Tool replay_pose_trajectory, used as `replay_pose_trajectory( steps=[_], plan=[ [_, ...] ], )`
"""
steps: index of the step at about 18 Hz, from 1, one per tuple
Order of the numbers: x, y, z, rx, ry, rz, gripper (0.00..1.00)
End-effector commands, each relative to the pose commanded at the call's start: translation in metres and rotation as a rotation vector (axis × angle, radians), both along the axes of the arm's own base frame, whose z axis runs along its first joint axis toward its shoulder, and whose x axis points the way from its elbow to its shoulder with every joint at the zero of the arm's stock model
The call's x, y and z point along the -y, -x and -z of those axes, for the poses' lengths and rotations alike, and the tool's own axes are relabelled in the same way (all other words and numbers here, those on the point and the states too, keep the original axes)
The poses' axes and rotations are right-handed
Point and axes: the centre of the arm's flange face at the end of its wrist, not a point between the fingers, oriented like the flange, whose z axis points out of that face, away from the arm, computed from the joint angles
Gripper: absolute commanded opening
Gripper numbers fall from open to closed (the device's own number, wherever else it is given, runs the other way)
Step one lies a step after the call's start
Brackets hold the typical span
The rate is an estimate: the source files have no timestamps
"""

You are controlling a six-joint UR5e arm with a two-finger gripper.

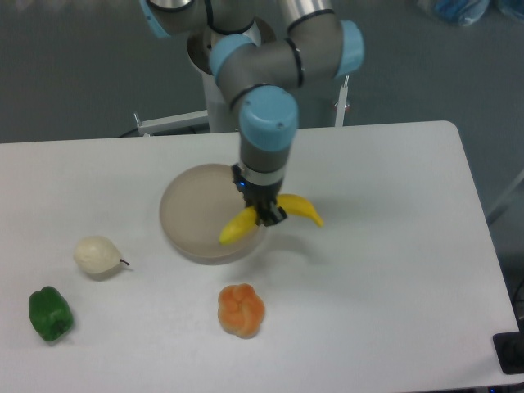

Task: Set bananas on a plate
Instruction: 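Lower the held banana onto the plate surface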

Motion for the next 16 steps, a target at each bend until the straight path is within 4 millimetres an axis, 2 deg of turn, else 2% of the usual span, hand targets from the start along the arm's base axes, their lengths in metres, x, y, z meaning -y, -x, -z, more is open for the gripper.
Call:
replay_pose_trajectory(
  steps=[4,7,10,13,14,15,16],
  plan=[
    [-0.007,-0.04,0.015,0.006,0.03,-0.03,0.14],
    [-0.01,-0.045,0.042,0.023,0.081,-0.022,0.14],
    [-0.005,-0.058,0.053,0.035,0.103,-0.01,0.14],
    [0.001,-0.061,0.059,0.041,0.119,-0.01,0.15],
    [0.004,-0.062,0.063,0.047,0.127,-0.008,0.17],
    [0.004,-0.063,0.064,0.048,0.123,-0.007,0.32],
    [0.002,-0.063,0.065,0.045,0.114,-0.006,0.36]
  ],
)
